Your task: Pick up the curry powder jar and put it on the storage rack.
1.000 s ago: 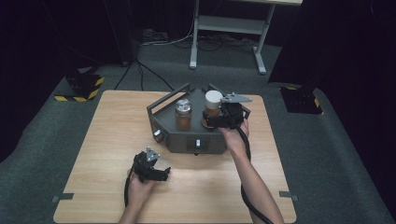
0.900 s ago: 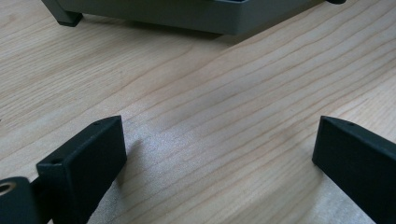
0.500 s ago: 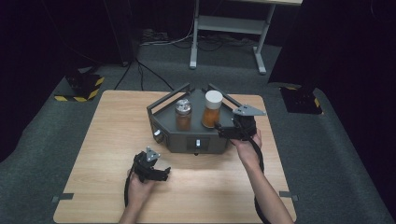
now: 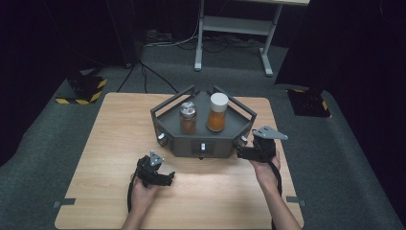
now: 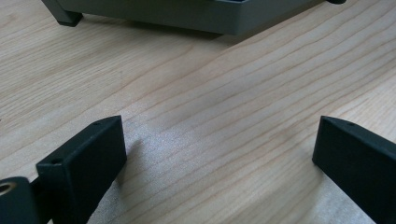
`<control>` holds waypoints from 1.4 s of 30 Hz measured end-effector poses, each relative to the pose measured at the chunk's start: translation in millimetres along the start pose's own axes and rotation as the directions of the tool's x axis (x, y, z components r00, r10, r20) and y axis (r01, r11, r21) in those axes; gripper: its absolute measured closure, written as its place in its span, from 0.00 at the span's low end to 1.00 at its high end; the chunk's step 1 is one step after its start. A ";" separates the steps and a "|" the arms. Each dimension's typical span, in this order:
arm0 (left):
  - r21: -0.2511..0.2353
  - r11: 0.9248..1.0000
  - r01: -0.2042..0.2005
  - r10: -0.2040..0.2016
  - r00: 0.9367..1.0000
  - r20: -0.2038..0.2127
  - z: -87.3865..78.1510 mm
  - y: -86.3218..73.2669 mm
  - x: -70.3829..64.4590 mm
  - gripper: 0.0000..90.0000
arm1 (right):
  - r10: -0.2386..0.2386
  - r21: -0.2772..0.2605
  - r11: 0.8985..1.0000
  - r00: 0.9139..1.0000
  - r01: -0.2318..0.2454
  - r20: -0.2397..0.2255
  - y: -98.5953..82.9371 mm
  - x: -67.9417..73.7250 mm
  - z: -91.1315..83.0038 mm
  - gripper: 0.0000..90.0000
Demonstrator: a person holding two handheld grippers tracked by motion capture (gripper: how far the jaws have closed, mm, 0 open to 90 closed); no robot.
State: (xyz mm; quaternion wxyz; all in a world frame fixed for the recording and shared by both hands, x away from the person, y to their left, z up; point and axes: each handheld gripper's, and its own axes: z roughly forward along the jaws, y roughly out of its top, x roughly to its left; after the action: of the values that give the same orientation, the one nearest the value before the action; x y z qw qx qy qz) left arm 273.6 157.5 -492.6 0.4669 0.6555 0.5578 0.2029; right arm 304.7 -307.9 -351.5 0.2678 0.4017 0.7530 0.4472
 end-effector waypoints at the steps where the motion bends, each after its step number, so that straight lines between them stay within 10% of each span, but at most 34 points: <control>1: -0.001 1.000 0.000 0.000 1.000 0.000 0.0 -0.1 0.0 0.03 | 0.002 0.004 1.000 1.000 -0.002 0.004 -2.4 0.2 -0.8 0.11; 23: -0.001 1.000 0.000 0.000 1.000 0.000 0.0 -0.1 0.0 0.03 | 0.077 0.167 0.982 0.995 -0.088 0.068 -81.1 5.8 15.1 0.11; 42: 0.000 1.000 0.000 0.000 1.000 0.000 0.0 -0.1 0.0 0.03 | 0.041 0.264 0.963 0.996 -0.060 0.075 -84.2 15.0 43.4 0.09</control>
State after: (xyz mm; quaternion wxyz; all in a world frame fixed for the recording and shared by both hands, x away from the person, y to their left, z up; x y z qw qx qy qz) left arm 273.6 157.5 -492.6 0.4670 0.6554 0.5578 0.2030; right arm 299.1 -298.7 -446.7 0.2259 0.4683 0.7861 0.3343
